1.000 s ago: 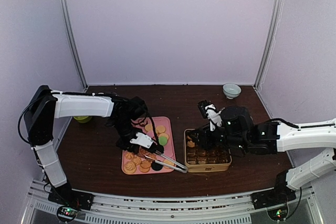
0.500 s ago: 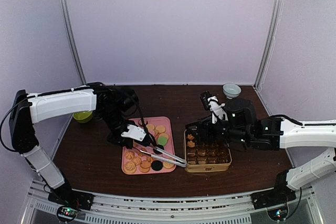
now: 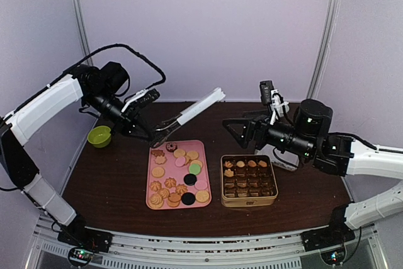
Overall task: Pack the cookies
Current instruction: Pass from the left arm to the right
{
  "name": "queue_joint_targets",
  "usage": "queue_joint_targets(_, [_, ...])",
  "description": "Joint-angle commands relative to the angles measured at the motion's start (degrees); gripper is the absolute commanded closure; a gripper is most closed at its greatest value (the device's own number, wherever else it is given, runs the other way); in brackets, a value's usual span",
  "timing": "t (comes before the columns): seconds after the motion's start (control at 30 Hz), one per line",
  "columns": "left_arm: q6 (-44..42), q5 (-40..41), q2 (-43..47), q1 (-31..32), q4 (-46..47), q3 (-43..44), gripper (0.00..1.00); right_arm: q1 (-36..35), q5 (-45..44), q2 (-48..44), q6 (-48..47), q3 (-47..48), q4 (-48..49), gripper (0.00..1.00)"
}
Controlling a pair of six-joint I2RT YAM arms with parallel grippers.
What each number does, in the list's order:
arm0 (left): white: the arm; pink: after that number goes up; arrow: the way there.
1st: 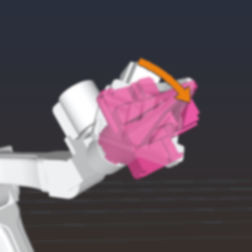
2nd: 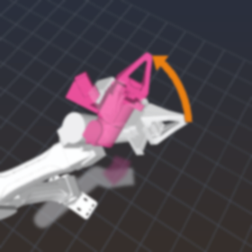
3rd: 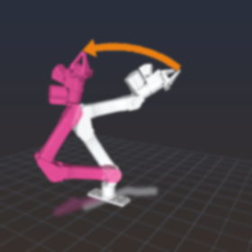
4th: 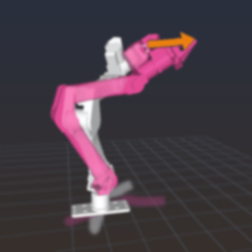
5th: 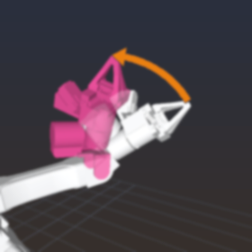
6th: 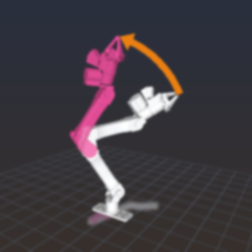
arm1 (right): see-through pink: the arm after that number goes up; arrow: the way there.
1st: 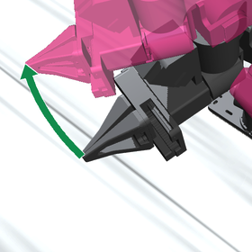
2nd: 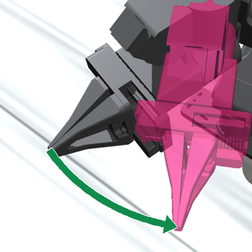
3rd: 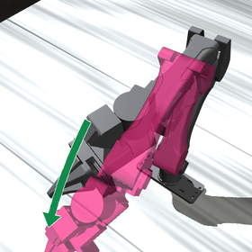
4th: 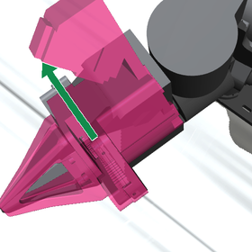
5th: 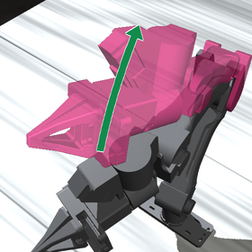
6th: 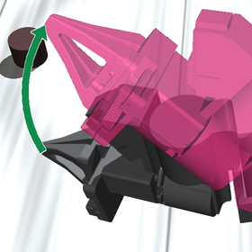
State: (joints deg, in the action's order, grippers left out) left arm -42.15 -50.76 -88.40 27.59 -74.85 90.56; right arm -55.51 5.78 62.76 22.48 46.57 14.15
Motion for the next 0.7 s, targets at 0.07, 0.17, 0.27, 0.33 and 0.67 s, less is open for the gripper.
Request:
queue_joint_targets(0.07, [11.1,-19.3,0.6,0.2,4.3,2.0,1.0,0.6,12.9,6.0,2.5,5.6,9.8,0.01])
queue_joint_targets(0.17, [11.6,-21.0,0.7,0.2,4.7,1.8,1.0,1.3,15.7,9.3,4.4,7.7,12.9,0.02])
queue_joint_targets(0.27, [11.6,-22.0,0.9,0.2,4.9,0.9,1.0,1.8,19.1,12.3,6.6,9.9,16.3,0.03])
queue_joint_targets(0.33, [11.6,-22.2,0.9,0.2,5.1,0.3,1.0,2.2,21.0,14.4,7.2,12.1,16.8,0.05])
queue_joint_targets(0.67, [11.5,-19.1,1.7,0.2,7.6,-3.0,1.0,4.5,28.4,21.4,12.0,19.7,15.8,0.22])
